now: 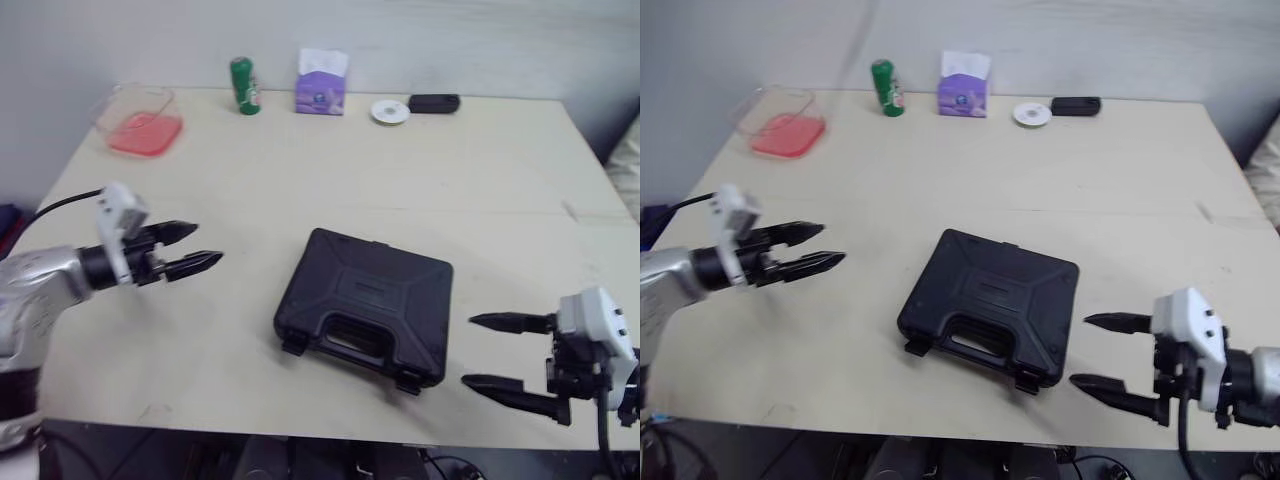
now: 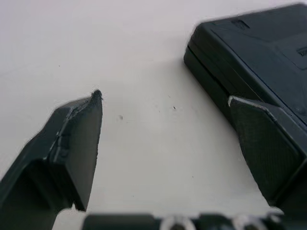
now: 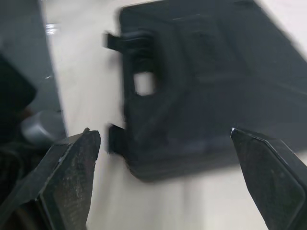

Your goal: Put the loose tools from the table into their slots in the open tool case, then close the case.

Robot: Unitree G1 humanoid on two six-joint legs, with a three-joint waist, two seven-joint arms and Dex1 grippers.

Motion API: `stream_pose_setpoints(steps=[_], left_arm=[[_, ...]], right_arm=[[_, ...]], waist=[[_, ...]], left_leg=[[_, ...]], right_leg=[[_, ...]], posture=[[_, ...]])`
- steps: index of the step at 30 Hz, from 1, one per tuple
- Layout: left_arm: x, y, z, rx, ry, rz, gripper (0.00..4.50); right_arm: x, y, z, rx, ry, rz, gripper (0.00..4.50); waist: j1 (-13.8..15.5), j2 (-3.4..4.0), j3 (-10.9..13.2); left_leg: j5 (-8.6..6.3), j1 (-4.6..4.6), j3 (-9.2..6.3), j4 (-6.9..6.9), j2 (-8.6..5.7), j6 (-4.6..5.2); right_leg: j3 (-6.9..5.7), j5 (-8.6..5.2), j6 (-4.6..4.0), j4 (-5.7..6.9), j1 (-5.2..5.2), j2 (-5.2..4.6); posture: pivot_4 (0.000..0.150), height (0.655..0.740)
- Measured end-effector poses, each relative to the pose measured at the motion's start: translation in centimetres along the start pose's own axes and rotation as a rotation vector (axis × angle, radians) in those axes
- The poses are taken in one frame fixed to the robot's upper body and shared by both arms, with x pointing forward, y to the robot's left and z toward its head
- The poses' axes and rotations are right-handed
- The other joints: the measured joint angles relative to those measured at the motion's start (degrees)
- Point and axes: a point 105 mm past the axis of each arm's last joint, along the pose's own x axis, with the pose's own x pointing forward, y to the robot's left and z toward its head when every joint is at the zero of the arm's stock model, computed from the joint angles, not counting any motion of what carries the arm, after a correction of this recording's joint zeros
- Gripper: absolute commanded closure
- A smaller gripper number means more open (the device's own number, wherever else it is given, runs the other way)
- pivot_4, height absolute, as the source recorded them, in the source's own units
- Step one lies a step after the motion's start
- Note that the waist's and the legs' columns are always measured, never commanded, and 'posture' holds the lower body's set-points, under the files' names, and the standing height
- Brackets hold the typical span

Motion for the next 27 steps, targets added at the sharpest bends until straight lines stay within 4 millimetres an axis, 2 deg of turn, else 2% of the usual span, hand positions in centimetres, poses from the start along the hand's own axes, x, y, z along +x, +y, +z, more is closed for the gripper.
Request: stream_pose_setpoints(steps=[3, 6, 10, 13, 15, 16, 19, 22, 23, 27], left_arm=[[3.4, 0.0, 0.5, 0.047, 0.02, -0.081, 0.06], [5.5, 0.2, 1.4, 0.09, 0.019, -0.136, 0.06], [9.0, 0.1, 2.4, 0.16, 0.022, -0.214, 0.06], [10.5, 0.0, 1.9, 0.178, 0.047, -0.251, 0.06], [11.6, 0.1, 1.7, 0.179, 0.048, -0.254, 0.6], [12.9, 0.2, 2.0, 0.182, 0.047, -0.244, 0.92], [15.3, -0.2, 2.3, 0.218, 0.059, -0.228, 2.36], [16.3, 0.1, 1.9, 0.231, 0.077, -0.189, 3.89], [16.6, 0.2, 1.9, 0.232, 0.078, -0.179, 4.36], [17.9, -0.3, 1.9, 0.241, 0.077, -0.153, 4.44]], right_arm=[[0.9, 1.2, 0.5, -0.04, -0.017, 0.039, 0.02], [1.0, 1.2, 0.3, -0.013, -0.022, 0.012, 0.02], [1.0, 2.3, -1.0, 0.085, 0.017, 0.023, 0.02], [1.1, 3.3, -1.7, 0.108, 0.041, 0.043, 0.02], [1.1, 3.2, -2.2, 0.112, 0.06, 0.019, 0.53], [1.5, 3.1, -3.0, 0.11, 0.085, 0.006, 0.88], [2.7, 3.2, -4.8, 0.109, 0.139, 0.006, 2.47], [3.1, 1.9, -5.9, 0.099, 0.166, -0.042, 4.14], [3.1, 1.5, -6.1, 0.092, 0.173, -0.053, 4.5], [3.7, -0.3, -6.4, 0.047, 0.171, -0.107, 4.5]], waist=[[0.98, -0.13, 0.08], [0.36, -0.23, 0.17], [0.75, -0.25, 0.24], [0.75, -0.25, 0.24], [0.59, -0.28, 0.26], [0.65, -0.34, 0.27], [0.68, -0.37, 0.29], [-0.11, -0.4, 0.31], [-0.36, -0.44, 0.33], [-0.62, -0.51, 0.38]], left_leg=[[-0.16, -0.24, 0.14, 0.86, -0.02, 0.38], [0.0, -0.23, -0.72, 0.74, -0.49, 1.18], [0.14, -0.25, -0.4, 0.78, -0.47, 1.35], [0.17, -0.27, -0.15, 0.77, -0.35, 1.23], [0.22, -0.26, 0.04, 0.79, -0.21, 1.04], [0.22, -0.28, 0.09, 0.8, -0.2, 1.03], [0.19, -0.35, 0.2, 0.82, -0.23, 1.09], [0.15, -0.34, 0.41, 0.83, -0.22, 1.16], [0.15, -0.35, 0.45, 0.83, -0.21, 1.16], [0.16, -0.36, 0.52, 0.84, -0.19, 1.14]], right_leg=[[0.2, 0.29, 0.4, -0.11, 0.16, 0.01], [-0.01, 0.88, 0.77, -0.72, 0.52, -0.48], [0.29, 1.37, 0.7, -0.94, 0.42, -0.55], [0.43, 1.38, 0.69, -0.91, 0.26, -0.41], [0.49, 1.38, 0.68, -0.84, 0.21, -0.24], [0.48, 1.38, 0.68, -0.84, 0.2, -0.2], [0.57, 1.38, 0.68, -0.92, 0.09, -0.23], [0.73, 1.41, 0.75, -0.85, -0.01, -0.26], [0.76, 1.42, 0.76, -0.83, -0.06, -0.26], [0.81, 1.42, 0.76, -0.81, -0.18, -0.24]], posture=[[0.15, 0.7244], [0.15, 0.7244], [0.15, 0.7244], [0.15, 0.7244], [0.15, 0.7244], [0.15, 0.7244], [0.15, 0.7244], [0.15, 0.7244], [0.15, 0.7244], [0.15, 0.7244]])
